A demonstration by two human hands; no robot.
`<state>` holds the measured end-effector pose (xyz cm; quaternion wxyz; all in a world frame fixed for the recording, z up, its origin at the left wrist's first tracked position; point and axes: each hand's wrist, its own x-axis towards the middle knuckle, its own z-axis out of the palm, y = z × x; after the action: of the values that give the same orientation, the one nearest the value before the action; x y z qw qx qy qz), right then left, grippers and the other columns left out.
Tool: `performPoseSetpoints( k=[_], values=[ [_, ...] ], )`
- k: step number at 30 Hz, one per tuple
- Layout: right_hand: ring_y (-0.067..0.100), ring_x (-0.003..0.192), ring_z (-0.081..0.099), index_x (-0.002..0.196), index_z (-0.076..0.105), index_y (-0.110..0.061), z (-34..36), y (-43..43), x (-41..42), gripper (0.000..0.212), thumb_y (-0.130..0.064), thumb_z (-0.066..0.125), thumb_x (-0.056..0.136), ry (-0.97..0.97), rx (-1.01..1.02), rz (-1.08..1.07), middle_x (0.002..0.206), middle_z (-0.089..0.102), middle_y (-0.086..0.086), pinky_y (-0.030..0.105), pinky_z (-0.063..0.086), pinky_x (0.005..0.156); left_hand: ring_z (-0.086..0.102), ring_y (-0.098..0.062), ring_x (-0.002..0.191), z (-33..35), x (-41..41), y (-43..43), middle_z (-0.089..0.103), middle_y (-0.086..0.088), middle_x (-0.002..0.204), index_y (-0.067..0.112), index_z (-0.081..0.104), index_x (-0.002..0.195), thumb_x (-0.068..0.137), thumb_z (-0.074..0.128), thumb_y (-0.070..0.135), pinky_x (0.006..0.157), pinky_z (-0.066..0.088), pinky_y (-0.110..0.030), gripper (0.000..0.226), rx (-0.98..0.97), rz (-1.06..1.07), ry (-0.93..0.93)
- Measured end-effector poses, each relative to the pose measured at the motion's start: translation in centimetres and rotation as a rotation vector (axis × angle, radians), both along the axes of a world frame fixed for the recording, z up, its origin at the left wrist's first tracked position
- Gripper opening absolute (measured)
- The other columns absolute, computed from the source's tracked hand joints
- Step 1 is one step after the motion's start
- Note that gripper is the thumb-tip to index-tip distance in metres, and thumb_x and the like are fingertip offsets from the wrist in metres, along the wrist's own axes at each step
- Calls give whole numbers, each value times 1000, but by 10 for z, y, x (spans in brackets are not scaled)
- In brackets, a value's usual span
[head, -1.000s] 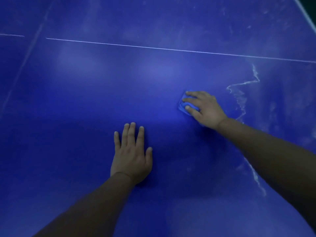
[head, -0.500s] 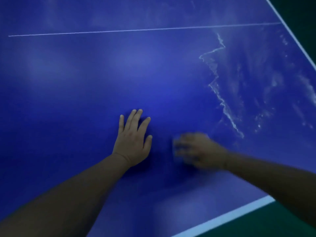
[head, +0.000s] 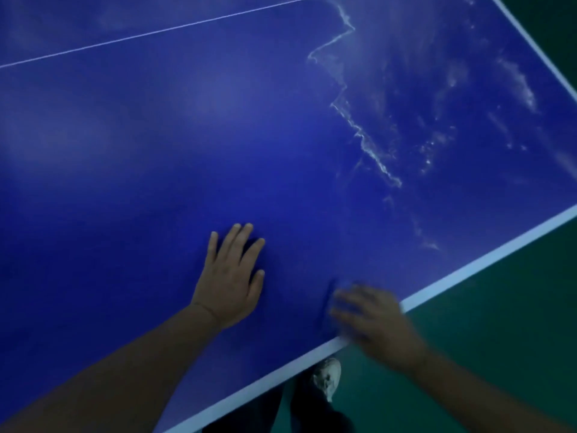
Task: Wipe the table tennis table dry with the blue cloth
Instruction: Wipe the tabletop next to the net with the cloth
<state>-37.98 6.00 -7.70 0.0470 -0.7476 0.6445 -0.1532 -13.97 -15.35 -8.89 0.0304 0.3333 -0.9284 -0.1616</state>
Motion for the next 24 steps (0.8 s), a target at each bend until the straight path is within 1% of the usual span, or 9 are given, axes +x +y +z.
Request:
performPoseSetpoints(
  k=[4, 5, 7, 10, 13, 17, 20, 22, 24],
  values=[
    [41, 108, 56, 118, 74, -15, 8, -17, -75, 50, -47, 41, 98, 30, 14, -818, 132, 62, 13, 49, 48, 91, 17, -28, 152, -1, -27, 29, 29, -12, 161, 12, 47, 146, 100, 31, 40, 122, 6, -56, 57, 36, -48, -10],
    [41, 110, 55, 119, 73, -15, 8, -22, -69, 50, -47, 42, 97, 8, 31, -893, 133, 61, 12, 49, 47, 92, 16, -27, 153, -2, -33, 33, 27, -11, 162, 12, 46, 146, 100, 30, 40, 123, 6, -56, 57, 49, -35, -16],
    [39, 105, 59, 115, 73, -17, 9, -33, -20, 40, -41, 49, 94, 19, -5, -771, 127, 64, 11, 48, 52, 86, 14, -26, 153, -2, -41, 38, 26, -11, 162, 12, 46, 146, 99, 29, 40, 123, 7, -57, 57, 63, -1, -28],
    [28, 111, 57, 113, 72, -27, -1, -23, 76, 30, -43, 57, 92, 14, 12, -337, 130, 64, 1, 40, 53, 81, 16, -28, 153, -2, -45, 41, 28, -13, 161, 11, 46, 145, 99, 30, 39, 122, 9, -60, 56, 27, 8, -26],
    [27, 119, 55, 119, 69, -33, -13, -17, 67, 31, -49, 59, 95, -25, 33, -205, 138, 59, -3, 39, 48, 86, 19, -29, 152, -3, -44, 40, 30, -14, 160, 10, 47, 144, 98, 30, 40, 121, 9, -60, 58, -19, -12, -40],
    [35, 111, 58, 120, 71, -25, -11, -42, -59, 34, -43, 54, 97, 66, -27, -648, 133, 62, 4, 48, 52, 82, 17, -30, 152, -5, -50, 38, 29, -14, 161, 10, 45, 146, 98, 28, 42, 121, 9, -61, 61, -16, -8, -90],
    [32, 131, 42, 131, 65, -24, -1, -57, -106, 38, -43, 50, 102, -80, 56, -1003, 146, 51, 1, 48, 39, 104, 14, -30, 153, -6, -51, 40, 27, -14, 161, 10, 43, 148, 100, 24, 44, 123, 5, -57, 61, -22, -6, -111],
    [32, 129, 44, 131, 65, -22, 1, -62, -79, 39, -43, 48, 102, -81, 49, -990, 145, 53, 3, 49, 39, 104, 15, -30, 153, -6, -50, 40, 28, -14, 161, 9, 44, 147, 101, 22, 44, 123, 4, -55, 61, -25, -5, -101],
    [33, 121, 52, 126, 68, -22, -5, -58, -24, 38, -43, 49, 100, -67, -14, -766, 138, 58, 4, 49, 47, 94, 17, -31, 152, -6, -51, 40, 30, -14, 160, 9, 45, 147, 102, 22, 43, 122, 8, -57, 62, -33, -2, -101]
  ],
)
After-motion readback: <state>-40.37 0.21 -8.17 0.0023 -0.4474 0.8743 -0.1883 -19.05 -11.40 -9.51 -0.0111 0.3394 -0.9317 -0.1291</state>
